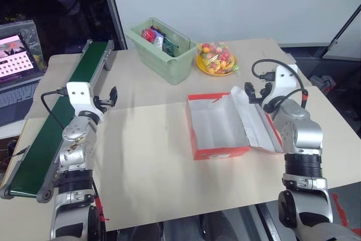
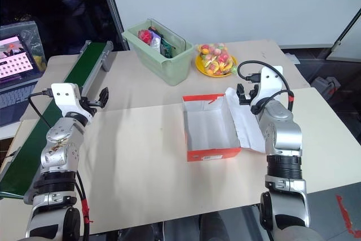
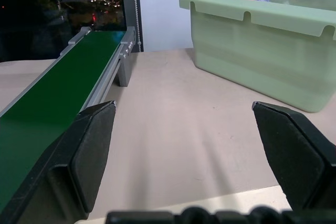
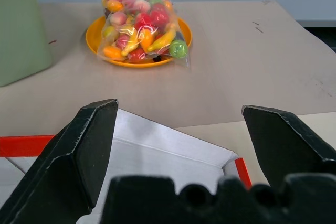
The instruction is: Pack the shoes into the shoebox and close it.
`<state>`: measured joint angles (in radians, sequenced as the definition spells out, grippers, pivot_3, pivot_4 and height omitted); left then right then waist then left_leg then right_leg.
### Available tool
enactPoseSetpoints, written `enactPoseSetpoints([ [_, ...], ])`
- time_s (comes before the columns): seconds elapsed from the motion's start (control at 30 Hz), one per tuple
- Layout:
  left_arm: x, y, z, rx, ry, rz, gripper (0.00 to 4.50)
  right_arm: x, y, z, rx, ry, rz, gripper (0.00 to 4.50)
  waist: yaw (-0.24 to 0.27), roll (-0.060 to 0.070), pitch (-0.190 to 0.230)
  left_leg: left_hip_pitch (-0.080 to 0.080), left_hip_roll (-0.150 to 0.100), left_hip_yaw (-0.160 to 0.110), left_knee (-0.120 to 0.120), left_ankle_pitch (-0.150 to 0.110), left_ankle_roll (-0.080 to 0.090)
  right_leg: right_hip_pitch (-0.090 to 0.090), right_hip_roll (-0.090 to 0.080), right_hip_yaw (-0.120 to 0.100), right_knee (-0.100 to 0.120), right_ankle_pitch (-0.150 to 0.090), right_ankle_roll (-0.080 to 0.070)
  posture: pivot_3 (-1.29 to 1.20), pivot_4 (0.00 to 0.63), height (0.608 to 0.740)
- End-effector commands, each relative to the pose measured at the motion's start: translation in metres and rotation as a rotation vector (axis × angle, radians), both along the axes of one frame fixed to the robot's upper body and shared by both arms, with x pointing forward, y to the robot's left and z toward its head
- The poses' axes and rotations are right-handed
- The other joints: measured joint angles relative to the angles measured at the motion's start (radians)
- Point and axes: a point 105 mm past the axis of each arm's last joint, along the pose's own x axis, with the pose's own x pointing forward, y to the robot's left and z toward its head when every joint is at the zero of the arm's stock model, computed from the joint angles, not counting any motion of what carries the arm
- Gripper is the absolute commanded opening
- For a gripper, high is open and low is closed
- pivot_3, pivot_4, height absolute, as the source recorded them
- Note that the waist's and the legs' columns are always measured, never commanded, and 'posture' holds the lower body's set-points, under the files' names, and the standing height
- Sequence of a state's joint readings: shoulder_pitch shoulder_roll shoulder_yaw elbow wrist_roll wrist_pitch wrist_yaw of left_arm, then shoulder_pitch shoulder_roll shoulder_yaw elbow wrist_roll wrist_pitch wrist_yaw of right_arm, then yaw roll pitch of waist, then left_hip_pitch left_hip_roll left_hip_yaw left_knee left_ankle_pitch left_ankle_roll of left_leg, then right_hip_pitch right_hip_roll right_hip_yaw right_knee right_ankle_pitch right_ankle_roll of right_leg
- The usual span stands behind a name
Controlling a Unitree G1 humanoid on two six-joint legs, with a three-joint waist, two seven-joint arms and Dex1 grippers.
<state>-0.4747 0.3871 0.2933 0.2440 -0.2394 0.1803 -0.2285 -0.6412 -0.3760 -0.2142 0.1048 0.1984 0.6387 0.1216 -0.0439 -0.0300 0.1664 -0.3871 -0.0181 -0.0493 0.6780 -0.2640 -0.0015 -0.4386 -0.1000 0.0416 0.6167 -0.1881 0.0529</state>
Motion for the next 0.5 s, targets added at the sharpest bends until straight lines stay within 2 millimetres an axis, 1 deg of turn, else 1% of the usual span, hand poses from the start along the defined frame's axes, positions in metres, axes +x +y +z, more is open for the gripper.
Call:
enactPoseSetpoints([
  [0.03,0.001,-0.008,0.022,0.026,-0.064,-0.043,4.45,-0.007,-0.007,0.021,-0.031,-0.080,-0.025,4.50,0.000,0.000,0.000,0.000,0.000,0.000,0.000,0.000,0.000,0.000,0.000,0.000,0.000,0.000,0.000,0.00,0.150,0.740],
  [0.07,0.002,-0.012,0.022,0.023,-0.057,-0.066,4.45,-0.007,-0.003,0.022,-0.057,-0.079,-0.014,4.50,0.001,0.000,0.000,0.000,0.000,0.000,0.000,0.000,0.000,0.000,0.000,0.000,0.000,0.000,0.000,0.00,0.150,0.740],
  [0.1,0.001,-0.013,0.021,0.016,-0.050,-0.080,4.45,-0.008,0.014,0.024,-0.112,-0.082,0.071,4.50,0.001,0.000,0.000,0.000,0.000,0.000,0.000,0.000,0.000,0.000,0.000,0.000,0.000,0.000,0.000,0.00,0.150,0.740],
  [0.13,0.001,-0.014,0.020,0.010,-0.045,-0.088,4.45,-0.009,0.027,0.025,-0.151,-0.082,0.136,4.50,0.001,0.000,0.000,0.000,0.000,0.000,0.000,0.000,0.000,0.000,0.000,0.000,0.000,0.000,0.000,0.00,0.150,0.740],
  [0.17,0.000,-0.011,0.019,0.012,-0.039,-0.080,4.45,-0.015,0.056,0.030,-0.169,-0.101,0.293,4.50,-0.001,0.000,0.000,-0.001,0.000,0.000,0.000,0.000,0.000,0.000,0.000,0.000,0.000,0.000,0.000,0.00,0.150,0.740],
  [0.2,-0.001,-0.010,0.018,0.015,-0.036,-0.076,4.45,-0.022,0.075,0.033,-0.177,-0.114,0.401,4.50,-0.005,0.000,0.000,0.000,0.000,0.000,0.000,0.000,0.000,0.000,0.000,0.000,0.000,0.000,0.000,0.00,0.150,0.740],
  [0.23,-0.003,-0.006,0.019,0.011,-0.037,-0.065,4.45,-0.039,0.106,0.037,-0.193,-0.119,0.587,4.50,-0.009,0.000,0.000,0.000,0.000,0.000,0.000,0.000,0.000,0.000,0.000,0.000,0.000,0.000,0.000,0.00,0.150,0.740],
  [0.27,-0.005,-0.002,0.019,0.011,-0.037,-0.052,4.45,-0.062,0.134,0.039,-0.216,-0.122,0.775,4.50,-0.013,0.000,0.000,0.001,0.000,0.000,0.000,0.000,0.000,0.000,0.001,0.001,0.000,0.000,0.000,0.00,0.150,0.740],
  [0.3,-0.006,0.002,0.019,0.010,-0.037,-0.039,4.45,-0.083,0.154,0.037,-0.240,-0.118,0.933,4.50,-0.017,0.000,0.000,0.000,0.001,0.000,0.000,0.000,0.000,0.000,0.001,0.000,0.000,0.000,0.000,0.00,0.150,0.740],
  [0.33,-0.007,0.003,0.019,0.008,-0.036,-0.035,4.45,-0.099,0.167,0.034,-0.262,-0.106,1.052,4.50,-0.018,0.000,0.000,0.000,0.001,-0.001,-0.001,0.000,0.000,-0.001,0.002,0.000,0.000,0.000,0.000,0.00,0.150,0.740],
  [0.37,-0.008,0.003,0.017,0.010,-0.033,-0.035,4.45,-0.108,0.173,0.030,-0.276,-0.091,1.119,4.50,-0.018,0.000,0.000,0.000,0.002,-0.002,0.000,0.000,0.000,0.000,0.003,-0.001,0.000,0.000,0.000,0.00,0.150,0.740],
  [0.4,-0.009,0.002,0.016,0.013,-0.030,-0.037,4.45,-0.112,0.176,0.027,-0.287,-0.078,1.152,4.50,-0.017,0.000,0.000,0.001,0.002,-0.003,0.000,0.000,0.000,0.000,0.003,-0.001,0.000,0.000,0.000,0.00,0.150,0.740],
  [0.5,-0.014,0.002,0.015,0.014,-0.028,-0.035,4.45,-0.113,0.178,0.019,-0.319,-0.051,1.190,4.50,-0.004,0.000,0.000,0.001,0.000,-0.002,0.002,0.000,0.000,0.002,0.001,-0.001,-0.001,0.000,0.000,0.00,0.150,0.740],
])
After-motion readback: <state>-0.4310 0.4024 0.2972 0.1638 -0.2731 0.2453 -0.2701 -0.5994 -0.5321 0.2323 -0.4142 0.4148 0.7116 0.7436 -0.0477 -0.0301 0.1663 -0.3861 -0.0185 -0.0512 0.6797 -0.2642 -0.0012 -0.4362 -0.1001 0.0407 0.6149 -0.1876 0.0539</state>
